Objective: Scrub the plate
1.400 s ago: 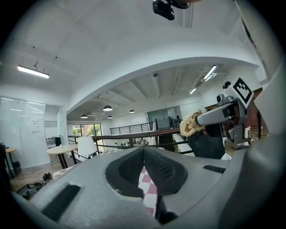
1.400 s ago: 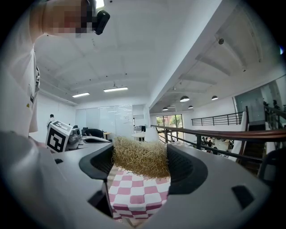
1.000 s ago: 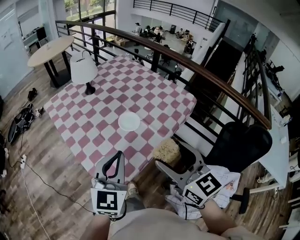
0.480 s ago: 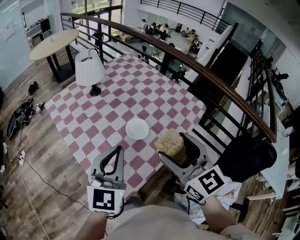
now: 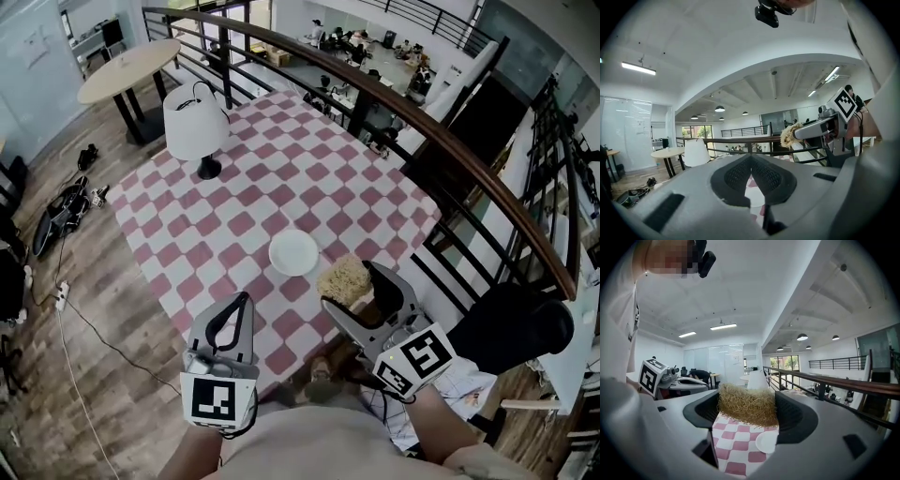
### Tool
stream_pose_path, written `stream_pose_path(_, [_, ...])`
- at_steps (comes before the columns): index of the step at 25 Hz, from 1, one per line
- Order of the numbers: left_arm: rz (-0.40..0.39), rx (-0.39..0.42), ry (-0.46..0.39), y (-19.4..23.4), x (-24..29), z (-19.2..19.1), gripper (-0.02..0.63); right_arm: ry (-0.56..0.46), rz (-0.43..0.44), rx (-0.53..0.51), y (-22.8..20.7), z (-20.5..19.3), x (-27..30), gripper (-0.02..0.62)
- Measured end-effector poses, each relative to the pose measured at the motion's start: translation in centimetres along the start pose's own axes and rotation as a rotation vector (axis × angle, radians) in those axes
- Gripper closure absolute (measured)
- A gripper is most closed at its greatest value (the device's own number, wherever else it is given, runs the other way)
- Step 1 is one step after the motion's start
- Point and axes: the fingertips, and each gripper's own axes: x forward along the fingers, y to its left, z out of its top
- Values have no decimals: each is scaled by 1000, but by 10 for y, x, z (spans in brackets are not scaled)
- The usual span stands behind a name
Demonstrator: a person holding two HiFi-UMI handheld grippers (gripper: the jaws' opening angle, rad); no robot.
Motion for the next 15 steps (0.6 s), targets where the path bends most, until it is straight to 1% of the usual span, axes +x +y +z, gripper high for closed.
stream_pose_path(4, [2,15,26,-6,8,-3,592,1,24,45,-10,-11,4,236])
stream_pose_path(6, [-15,4,23,-10,13,-2,592,13,25,40,-15,-15,4,236])
stream_pose_path(9, [-35,18,23,-12,22,-3,592,26,23,23,-22,-21,9,236])
stream_pose_path(15, [-34,24,34,0,47,-16,592,6,47,97,-30,-31,37,236])
